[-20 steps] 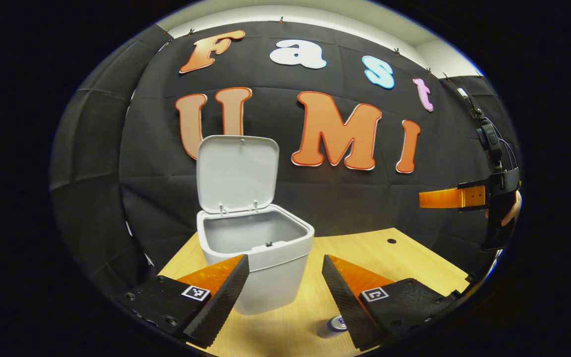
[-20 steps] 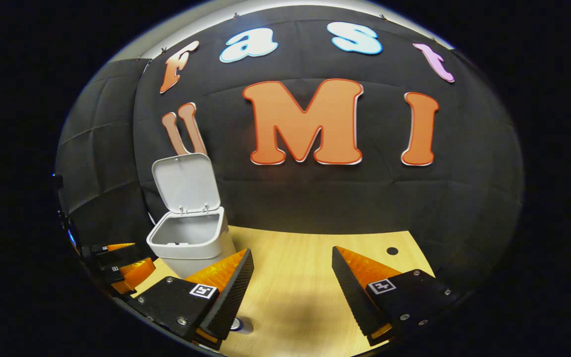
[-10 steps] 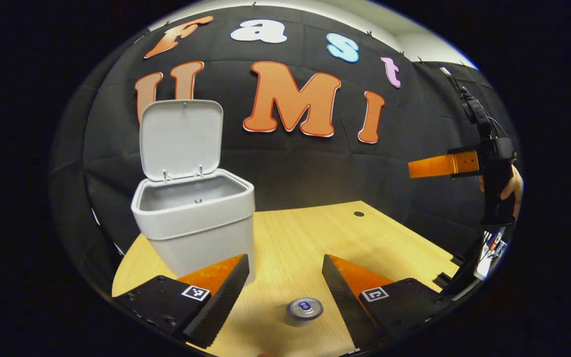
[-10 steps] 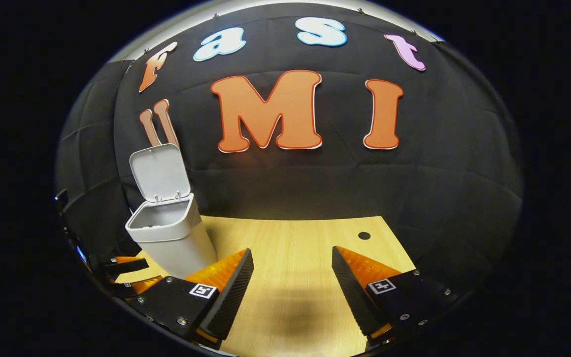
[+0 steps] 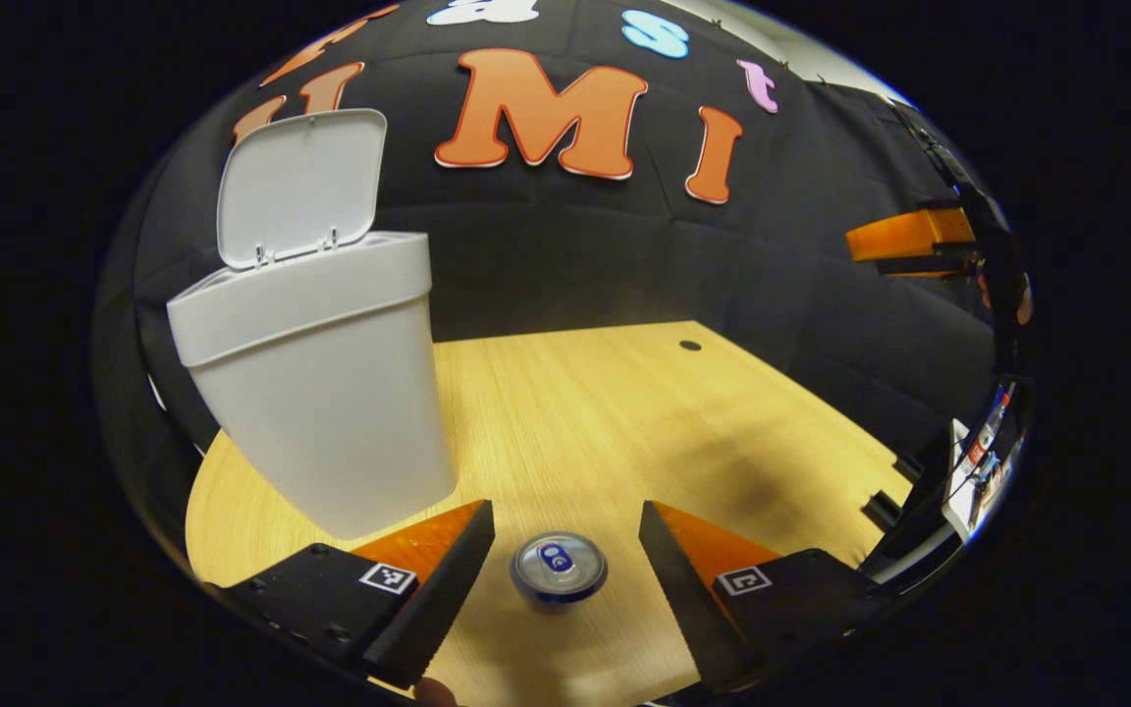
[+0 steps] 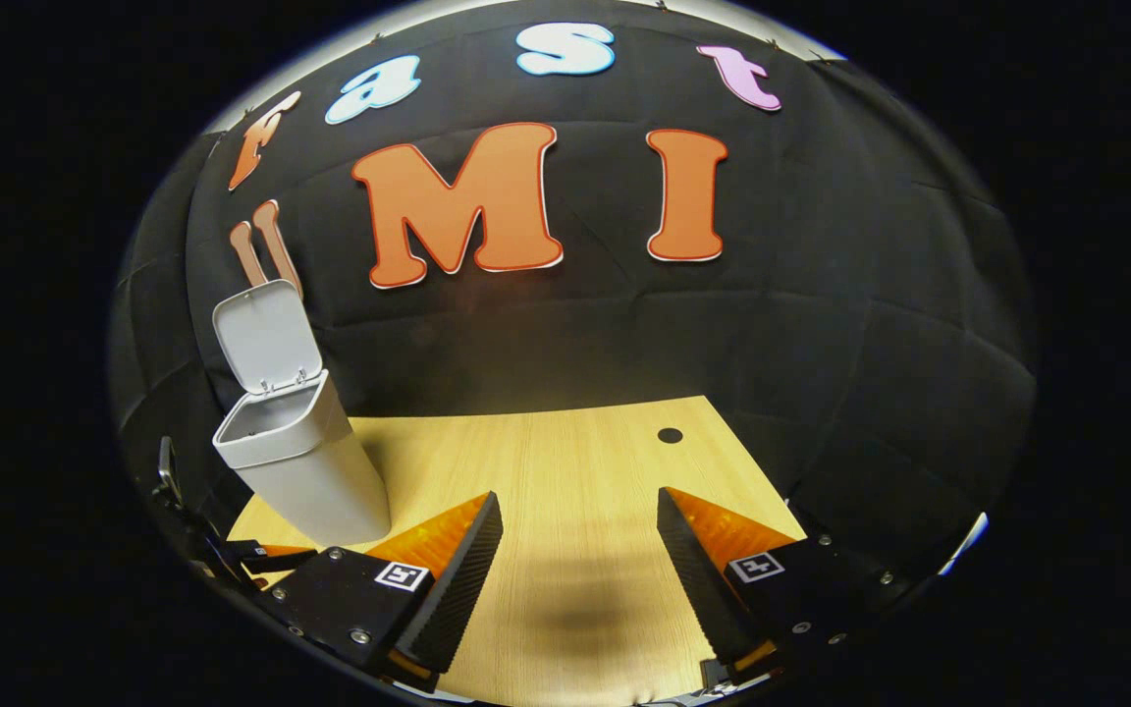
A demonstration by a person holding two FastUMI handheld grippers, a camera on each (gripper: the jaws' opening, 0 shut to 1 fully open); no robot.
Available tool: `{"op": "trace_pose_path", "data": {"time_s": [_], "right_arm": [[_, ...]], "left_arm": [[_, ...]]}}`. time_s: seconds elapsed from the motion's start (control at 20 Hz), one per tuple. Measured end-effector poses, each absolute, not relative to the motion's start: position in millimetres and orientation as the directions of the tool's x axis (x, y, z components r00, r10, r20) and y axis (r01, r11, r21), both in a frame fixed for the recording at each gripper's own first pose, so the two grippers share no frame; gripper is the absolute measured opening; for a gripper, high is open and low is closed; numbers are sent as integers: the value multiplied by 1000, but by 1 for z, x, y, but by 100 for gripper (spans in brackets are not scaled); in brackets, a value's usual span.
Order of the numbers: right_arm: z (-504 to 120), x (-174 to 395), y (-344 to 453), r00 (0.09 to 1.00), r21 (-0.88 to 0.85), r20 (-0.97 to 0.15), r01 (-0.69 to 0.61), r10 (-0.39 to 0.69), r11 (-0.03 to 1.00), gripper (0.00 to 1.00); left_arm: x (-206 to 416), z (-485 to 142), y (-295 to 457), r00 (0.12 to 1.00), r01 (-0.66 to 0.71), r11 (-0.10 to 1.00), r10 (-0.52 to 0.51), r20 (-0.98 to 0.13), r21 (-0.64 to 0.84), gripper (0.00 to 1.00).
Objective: Press the lid of the desktop garbage bin to open it, pick up the crumpled paper on the desktop and throw it into the bin, then pick up the pop can on the desktop and drop it into the bin, and finally close the garbage bin lid.
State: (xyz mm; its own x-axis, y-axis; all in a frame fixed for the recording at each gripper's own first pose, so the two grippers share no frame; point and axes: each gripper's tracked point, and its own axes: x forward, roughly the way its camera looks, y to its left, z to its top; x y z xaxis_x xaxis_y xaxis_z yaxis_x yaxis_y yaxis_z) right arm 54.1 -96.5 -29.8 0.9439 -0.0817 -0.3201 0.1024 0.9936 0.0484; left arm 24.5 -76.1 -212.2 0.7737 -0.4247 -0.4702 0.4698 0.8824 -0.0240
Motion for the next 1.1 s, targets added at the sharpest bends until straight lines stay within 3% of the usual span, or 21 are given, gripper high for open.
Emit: {"op": "trace_pose_path", "data": {"time_s": [0.25,0.9,0.95,1.1], "right_arm": [[-40,51,-114,934,53,-340,133,-107,990,95],[-59,58,-123,912,68,-395,148,-109,987,95],[-60,58,-124,910,66,-399,150,-111,987,95],[-63,59,-125,908,70,-404,153,-112,986,95]], "left_arm": [[25,-250,-78,707,467,882,-413,-574,-60,96],[33,-319,-68,631,416,909,-307,-712,-23,98],[35,-317,-72,635,427,904,-322,-702,-28,82],[35,-310,-76,632,431,901,-340,-697,-49,83]]}}
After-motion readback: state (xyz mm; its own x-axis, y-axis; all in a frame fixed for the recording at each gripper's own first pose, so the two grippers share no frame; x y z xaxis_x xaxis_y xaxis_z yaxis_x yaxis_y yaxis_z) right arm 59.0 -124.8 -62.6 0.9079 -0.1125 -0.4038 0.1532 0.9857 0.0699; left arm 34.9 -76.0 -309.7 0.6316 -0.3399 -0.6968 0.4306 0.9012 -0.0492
